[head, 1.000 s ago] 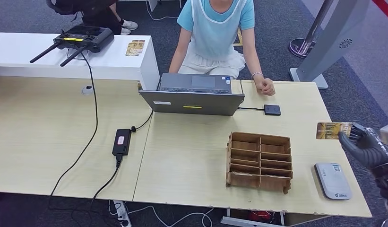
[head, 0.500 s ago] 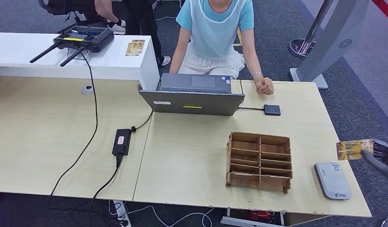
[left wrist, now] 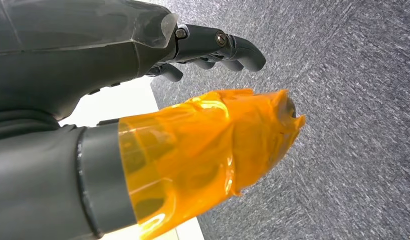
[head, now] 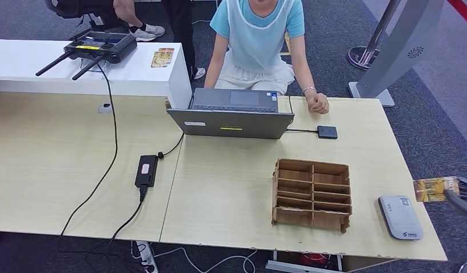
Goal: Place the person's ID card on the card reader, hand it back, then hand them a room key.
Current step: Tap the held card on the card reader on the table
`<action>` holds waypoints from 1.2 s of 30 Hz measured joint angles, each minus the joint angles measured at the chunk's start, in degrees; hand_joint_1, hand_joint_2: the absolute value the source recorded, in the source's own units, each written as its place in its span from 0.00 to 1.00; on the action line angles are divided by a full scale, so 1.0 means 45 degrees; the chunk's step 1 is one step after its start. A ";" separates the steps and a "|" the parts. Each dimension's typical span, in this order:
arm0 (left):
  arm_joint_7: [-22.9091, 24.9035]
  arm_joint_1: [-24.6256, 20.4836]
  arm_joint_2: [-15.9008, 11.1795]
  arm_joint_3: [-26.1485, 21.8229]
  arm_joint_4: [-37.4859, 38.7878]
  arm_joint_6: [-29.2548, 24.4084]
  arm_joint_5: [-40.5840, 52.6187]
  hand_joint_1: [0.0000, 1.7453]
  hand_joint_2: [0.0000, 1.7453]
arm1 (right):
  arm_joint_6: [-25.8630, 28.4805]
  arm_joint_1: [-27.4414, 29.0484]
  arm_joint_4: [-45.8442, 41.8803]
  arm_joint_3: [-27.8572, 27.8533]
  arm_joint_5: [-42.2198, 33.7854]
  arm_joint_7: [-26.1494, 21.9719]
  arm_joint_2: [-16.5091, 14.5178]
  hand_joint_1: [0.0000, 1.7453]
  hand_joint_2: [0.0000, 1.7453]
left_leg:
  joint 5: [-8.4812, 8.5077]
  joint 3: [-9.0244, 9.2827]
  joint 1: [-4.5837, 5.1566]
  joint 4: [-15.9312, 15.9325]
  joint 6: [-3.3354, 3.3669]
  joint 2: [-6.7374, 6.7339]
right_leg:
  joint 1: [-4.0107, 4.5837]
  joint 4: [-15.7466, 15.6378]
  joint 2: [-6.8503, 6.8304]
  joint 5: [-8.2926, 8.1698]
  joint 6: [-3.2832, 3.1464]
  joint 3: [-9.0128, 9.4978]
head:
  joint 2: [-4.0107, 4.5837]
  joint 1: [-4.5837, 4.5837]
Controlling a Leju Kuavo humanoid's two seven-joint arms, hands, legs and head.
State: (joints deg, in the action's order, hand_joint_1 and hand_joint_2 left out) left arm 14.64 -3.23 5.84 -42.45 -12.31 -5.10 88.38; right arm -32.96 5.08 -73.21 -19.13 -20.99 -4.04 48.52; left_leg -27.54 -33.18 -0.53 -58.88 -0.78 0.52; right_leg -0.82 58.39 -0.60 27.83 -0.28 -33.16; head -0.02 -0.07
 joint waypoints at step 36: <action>-0.0078 -0.0037 0.0005 -0.0015 0.0000 -0.0027 0.0303 0.00 0.00 | 0.1679 -0.1151 0.2012 0.1926 0.2873 -0.0407 -0.0347 1.00 1.00 | 0.0000 0.0000 -0.0001 0.0001 0.0000 -0.0029 | 0.0001 0.0003 0.0014 0.0000 0.0000 0.0000 | 0.0001 0.0001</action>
State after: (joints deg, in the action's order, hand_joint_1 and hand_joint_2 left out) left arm 14.29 -3.39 5.86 -42.51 -12.31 -5.22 89.74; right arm -25.40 -0.10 -64.15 -10.46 -8.06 -5.87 46.96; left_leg -27.54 -33.18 -0.53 -58.87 -0.78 0.39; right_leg -0.81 58.40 -0.54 27.83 -0.28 -33.16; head -0.01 -0.06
